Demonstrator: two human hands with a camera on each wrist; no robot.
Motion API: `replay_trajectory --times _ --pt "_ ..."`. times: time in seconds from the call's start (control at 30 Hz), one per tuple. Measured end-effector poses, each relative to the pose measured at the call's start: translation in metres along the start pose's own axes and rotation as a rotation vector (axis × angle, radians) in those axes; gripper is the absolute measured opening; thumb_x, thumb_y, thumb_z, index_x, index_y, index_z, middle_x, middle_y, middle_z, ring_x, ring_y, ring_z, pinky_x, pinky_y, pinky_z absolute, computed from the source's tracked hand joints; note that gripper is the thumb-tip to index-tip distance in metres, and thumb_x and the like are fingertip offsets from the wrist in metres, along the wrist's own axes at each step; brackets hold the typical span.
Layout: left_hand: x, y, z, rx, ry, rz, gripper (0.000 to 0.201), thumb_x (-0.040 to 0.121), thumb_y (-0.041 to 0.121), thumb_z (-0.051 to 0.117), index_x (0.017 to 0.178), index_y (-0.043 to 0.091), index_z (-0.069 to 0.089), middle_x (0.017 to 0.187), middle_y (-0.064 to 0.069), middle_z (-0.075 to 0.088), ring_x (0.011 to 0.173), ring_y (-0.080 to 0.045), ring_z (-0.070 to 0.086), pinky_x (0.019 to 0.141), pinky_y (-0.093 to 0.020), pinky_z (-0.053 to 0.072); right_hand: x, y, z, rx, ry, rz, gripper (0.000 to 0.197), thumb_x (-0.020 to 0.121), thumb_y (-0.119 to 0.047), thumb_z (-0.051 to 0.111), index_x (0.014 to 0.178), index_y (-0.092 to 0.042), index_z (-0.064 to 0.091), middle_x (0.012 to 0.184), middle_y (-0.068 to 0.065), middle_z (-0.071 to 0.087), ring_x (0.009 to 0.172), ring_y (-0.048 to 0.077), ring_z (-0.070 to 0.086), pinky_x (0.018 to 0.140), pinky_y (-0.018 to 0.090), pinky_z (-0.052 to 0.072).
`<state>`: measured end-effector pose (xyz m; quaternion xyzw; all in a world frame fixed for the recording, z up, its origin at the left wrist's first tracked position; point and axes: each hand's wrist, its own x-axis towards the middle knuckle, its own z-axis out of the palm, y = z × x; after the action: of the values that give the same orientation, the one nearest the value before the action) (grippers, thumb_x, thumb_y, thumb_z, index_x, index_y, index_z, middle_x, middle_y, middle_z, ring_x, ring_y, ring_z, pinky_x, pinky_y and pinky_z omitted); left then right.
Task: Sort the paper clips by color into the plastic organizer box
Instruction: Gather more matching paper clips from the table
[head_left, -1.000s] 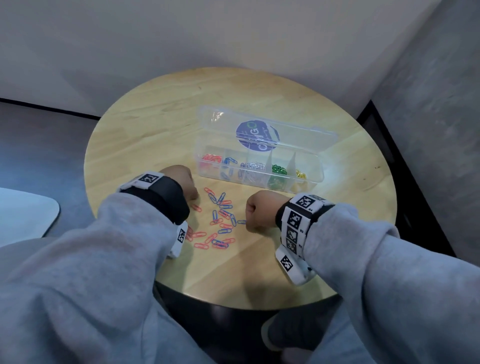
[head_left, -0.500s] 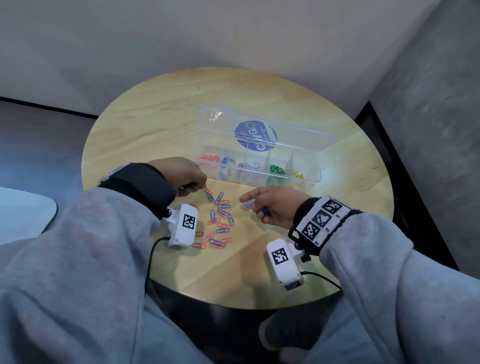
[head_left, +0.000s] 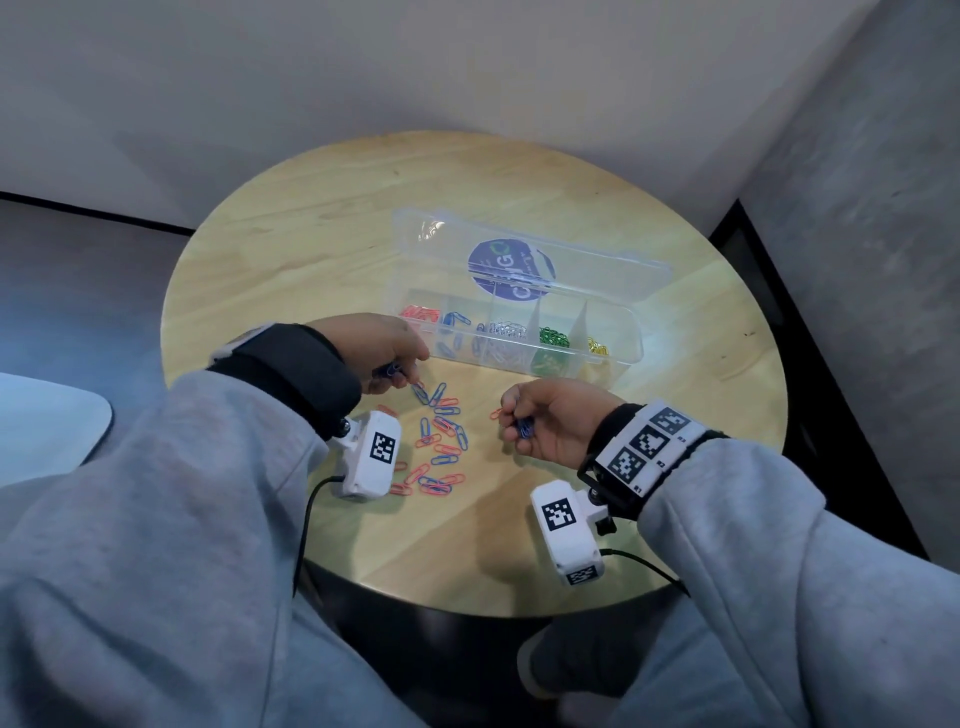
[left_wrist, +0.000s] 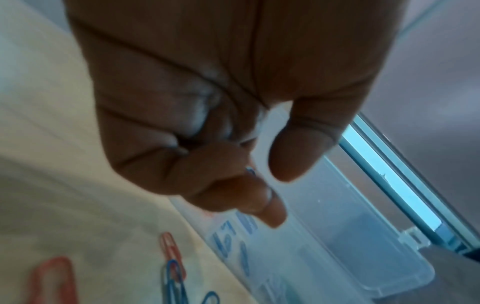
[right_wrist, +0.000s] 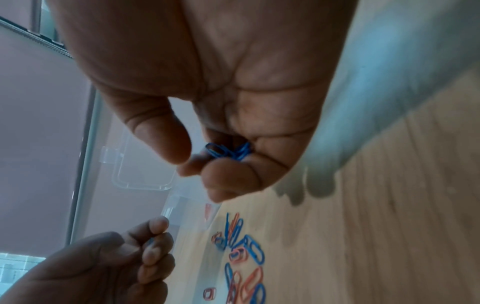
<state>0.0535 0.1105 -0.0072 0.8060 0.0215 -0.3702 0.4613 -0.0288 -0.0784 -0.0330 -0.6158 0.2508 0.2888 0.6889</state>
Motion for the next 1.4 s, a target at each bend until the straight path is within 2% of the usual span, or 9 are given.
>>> replay_trajectory --times 0.23,0.37,0.47,0.57,0.7,0.87,1.1,1.27,1.4 --pt "0.002 -0.002 0.005 0.689 0.179 0.229 0.008 0.08 0.017 0.065 0.083 0.02 0.058 0.068 0.005 0.048 0.066 -0.016 0.045 0.056 -0.024 0.033 0.005 -0.003 0.01 -0.462 0.091 -0.037 0.039 0.088 -0.028 0.062 0.059 -0.016 0.039 0.058 0.006 0.041 0.049 0.018 0.034 0.048 0.025 0.025" --pt "0.004 -0.003 0.018 0.963 0.101 0.256 0.044 0.083 0.008 0.055 0.119 0.035 0.056 0.091 0.005 0.05 0.086 -0.016 0.05 0.07 -0.024 0.036 0.002 -0.01 0.02 -0.869 0.194 -0.082 0.047 0.083 -0.039 0.065 0.056 -0.02 0.033 0.054 -0.001 0.035 0.047 0.016 0.032 0.049 0.024 0.027" --pt "0.006 -0.001 0.026 1.107 0.064 0.244 0.053 0.081 0.001 0.05 0.121 0.035 0.055 0.11 0.0 0.058 0.096 -0.02 0.054 0.067 -0.024 0.036 0.001 -0.009 0.026 -1.038 0.222 -0.135 0.037 0.081 -0.033 0.069 0.06 -0.021 0.041 0.06 -0.005 0.044 0.055 0.011 0.042 0.05 0.023 0.033" --pt "0.011 -0.002 0.026 1.147 0.081 0.224 0.038 0.082 0.002 0.05 0.107 0.028 0.059 0.091 0.002 0.053 0.083 -0.019 0.049 0.05 -0.024 0.028 0.004 -0.005 0.031 -1.171 0.267 -0.201 0.021 0.077 -0.03 0.071 0.072 -0.022 0.052 0.074 -0.008 0.051 0.077 0.015 0.054 0.065 0.026 0.043" --pt "0.018 -0.006 0.021 1.151 0.12 0.182 0.016 0.084 0.011 0.057 0.089 0.026 0.054 0.072 0.008 0.049 0.079 -0.018 0.05 0.048 -0.023 0.025 0.007 -0.002 0.037 -1.249 0.248 -0.229 0.015 0.077 -0.029 0.07 0.085 -0.024 0.058 0.081 -0.008 0.052 0.085 0.018 0.055 0.073 0.028 0.045" --pt "0.017 -0.011 0.021 1.112 0.122 0.146 0.011 0.082 0.018 0.061 0.078 0.024 0.054 0.071 0.008 0.052 0.079 -0.018 0.051 0.049 -0.021 0.027 0.01 -0.003 0.044 -1.313 0.235 -0.213 0.011 0.083 -0.026 0.064 0.084 -0.019 0.056 0.089 -0.001 0.056 0.083 0.018 0.052 0.068 0.025 0.04" --pt "0.012 -0.012 0.025 1.05 0.096 0.054 0.021 0.078 0.021 0.062 0.095 0.012 0.071 0.098 -0.007 0.072 0.077 -0.023 0.057 0.065 -0.025 0.043 0.009 -0.002 0.037 -1.301 0.19 -0.144 0.018 0.078 -0.01 0.061 0.065 -0.019 0.053 0.08 0.0 0.06 0.075 0.018 0.054 0.061 0.024 0.044" --pt "0.008 -0.014 0.022 1.002 0.101 0.063 0.013 0.078 0.019 0.06 0.086 0.013 0.07 0.083 -0.002 0.067 0.074 -0.021 0.056 0.06 -0.02 0.04 0.002 -0.006 0.027 -1.123 0.176 -0.097 0.02 0.077 -0.012 0.063 0.061 -0.02 0.053 0.073 0.003 0.058 0.068 0.019 0.05 0.062 0.026 0.043" --pt "0.006 -0.014 0.009 0.847 0.027 0.066 0.013 0.075 0.018 0.063 0.062 0.018 0.06 0.061 0.005 0.057 0.063 -0.015 0.051 0.054 -0.019 0.038 0.0 -0.009 0.015 -0.632 0.102 -0.054 0.026 0.079 0.003 0.056 0.06 -0.012 0.047 0.053 0.006 0.051 0.052 0.018 0.04 0.048 0.025 0.032"
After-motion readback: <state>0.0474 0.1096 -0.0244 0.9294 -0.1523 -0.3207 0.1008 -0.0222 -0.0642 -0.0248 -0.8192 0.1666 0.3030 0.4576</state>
